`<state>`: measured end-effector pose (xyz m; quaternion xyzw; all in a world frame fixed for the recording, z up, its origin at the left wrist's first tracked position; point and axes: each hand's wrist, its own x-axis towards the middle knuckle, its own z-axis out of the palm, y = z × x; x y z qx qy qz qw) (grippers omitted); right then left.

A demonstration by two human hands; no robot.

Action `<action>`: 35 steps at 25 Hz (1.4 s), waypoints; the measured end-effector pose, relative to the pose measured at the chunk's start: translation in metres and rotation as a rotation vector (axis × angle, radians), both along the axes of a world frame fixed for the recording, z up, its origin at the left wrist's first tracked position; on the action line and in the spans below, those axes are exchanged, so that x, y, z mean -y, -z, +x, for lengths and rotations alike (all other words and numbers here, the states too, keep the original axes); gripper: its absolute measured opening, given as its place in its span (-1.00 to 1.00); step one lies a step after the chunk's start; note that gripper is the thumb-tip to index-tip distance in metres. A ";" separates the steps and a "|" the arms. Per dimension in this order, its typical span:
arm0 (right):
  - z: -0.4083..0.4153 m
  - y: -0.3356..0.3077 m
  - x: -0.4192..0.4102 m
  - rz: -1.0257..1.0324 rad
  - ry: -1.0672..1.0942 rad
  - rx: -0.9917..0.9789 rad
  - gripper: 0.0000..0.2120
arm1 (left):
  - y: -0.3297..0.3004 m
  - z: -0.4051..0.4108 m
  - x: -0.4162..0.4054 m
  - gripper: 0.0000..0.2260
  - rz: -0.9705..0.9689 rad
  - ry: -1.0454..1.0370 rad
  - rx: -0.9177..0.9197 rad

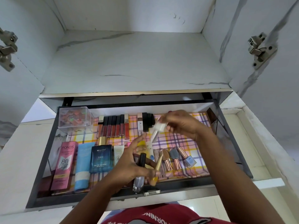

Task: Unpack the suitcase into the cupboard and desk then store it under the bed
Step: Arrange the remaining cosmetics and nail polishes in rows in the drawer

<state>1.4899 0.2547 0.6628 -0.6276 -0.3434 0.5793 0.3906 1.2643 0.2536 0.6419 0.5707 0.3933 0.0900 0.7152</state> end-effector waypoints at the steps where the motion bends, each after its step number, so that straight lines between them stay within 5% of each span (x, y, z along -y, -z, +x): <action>1: 0.017 0.003 0.003 0.001 0.173 -0.030 -0.93 | 0.000 -0.001 0.001 -0.16 -0.024 0.050 -0.009; 5: 0.057 0.047 0.009 -0.077 0.680 0.195 -0.88 | 0.003 0.000 -0.004 -0.47 -0.028 -0.091 -0.019; 8: 0.054 0.084 0.006 -0.153 0.880 0.363 -0.73 | 0.006 -0.001 -0.009 -0.49 -0.100 -0.246 0.044; 12: 0.042 0.108 0.002 -0.237 0.766 0.640 -0.62 | 0.006 -0.003 -0.007 -0.51 -0.118 -0.318 0.051; 16: 0.040 0.105 -0.001 -0.280 0.716 0.586 -0.60 | 0.007 -0.003 -0.008 -0.53 -0.142 -0.357 0.061; 19: 0.030 0.073 0.001 -0.286 0.575 0.651 -0.52 | 0.009 -0.002 -0.014 -0.65 -0.357 -0.513 0.154; 22: -0.014 0.019 0.021 -0.010 0.285 0.301 -0.71 | 0.012 -0.001 -0.020 -0.78 -0.568 -0.712 0.267; 25: -0.066 -0.007 0.043 0.003 -0.065 0.072 -0.82 | 0.008 0.002 -0.023 -0.90 -0.593 -0.822 0.349; 32: -0.094 0.003 0.040 0.080 0.099 0.092 -0.72 | 0.008 0.010 -0.019 -0.57 -0.547 -0.899 0.434; 35: -0.065 -0.002 0.058 0.035 0.117 0.139 -0.63 | 0.006 0.011 -0.025 -0.78 -0.569 -0.893 0.453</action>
